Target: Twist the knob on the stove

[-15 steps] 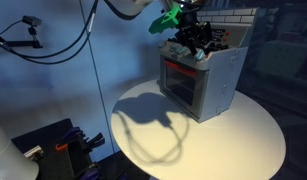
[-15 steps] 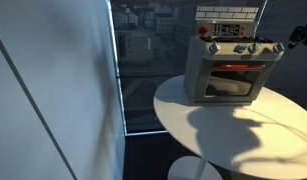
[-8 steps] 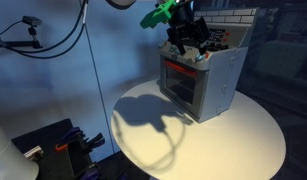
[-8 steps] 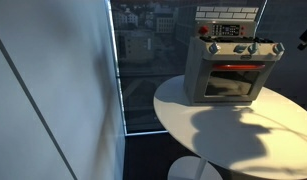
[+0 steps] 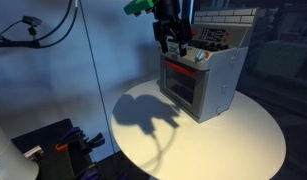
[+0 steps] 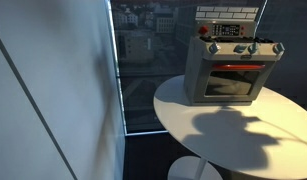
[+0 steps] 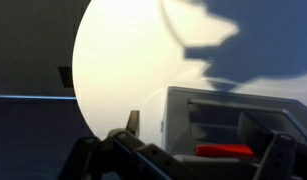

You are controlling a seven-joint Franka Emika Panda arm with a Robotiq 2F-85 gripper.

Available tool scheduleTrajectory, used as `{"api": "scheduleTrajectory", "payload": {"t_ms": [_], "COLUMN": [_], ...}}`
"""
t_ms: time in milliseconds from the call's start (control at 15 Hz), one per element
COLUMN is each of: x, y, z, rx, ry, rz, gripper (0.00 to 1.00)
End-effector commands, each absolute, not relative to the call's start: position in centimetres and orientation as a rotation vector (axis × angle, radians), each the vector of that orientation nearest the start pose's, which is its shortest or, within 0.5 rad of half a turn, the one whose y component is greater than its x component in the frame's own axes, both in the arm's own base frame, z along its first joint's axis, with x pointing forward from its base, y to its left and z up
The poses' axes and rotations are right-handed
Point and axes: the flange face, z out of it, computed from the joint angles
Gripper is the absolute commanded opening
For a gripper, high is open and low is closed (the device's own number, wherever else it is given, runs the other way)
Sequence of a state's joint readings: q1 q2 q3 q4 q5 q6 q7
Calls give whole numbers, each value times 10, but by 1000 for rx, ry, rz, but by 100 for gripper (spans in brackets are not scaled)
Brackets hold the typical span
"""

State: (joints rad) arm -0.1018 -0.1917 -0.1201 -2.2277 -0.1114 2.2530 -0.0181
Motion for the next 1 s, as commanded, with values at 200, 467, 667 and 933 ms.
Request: {"api": "scheduleTrajectory", "payload": {"t_ms": [200,467,667,933], "x": [465,447,439,440], "y": [-106,-98,-95,-96], "z": [496,504,510,505], "rx": [-3126,-3087,-3072,-3081], "ry": [260,282,285,279], "rz": [-143,-17,30,35], "gripper": [100,100,100,100]}}
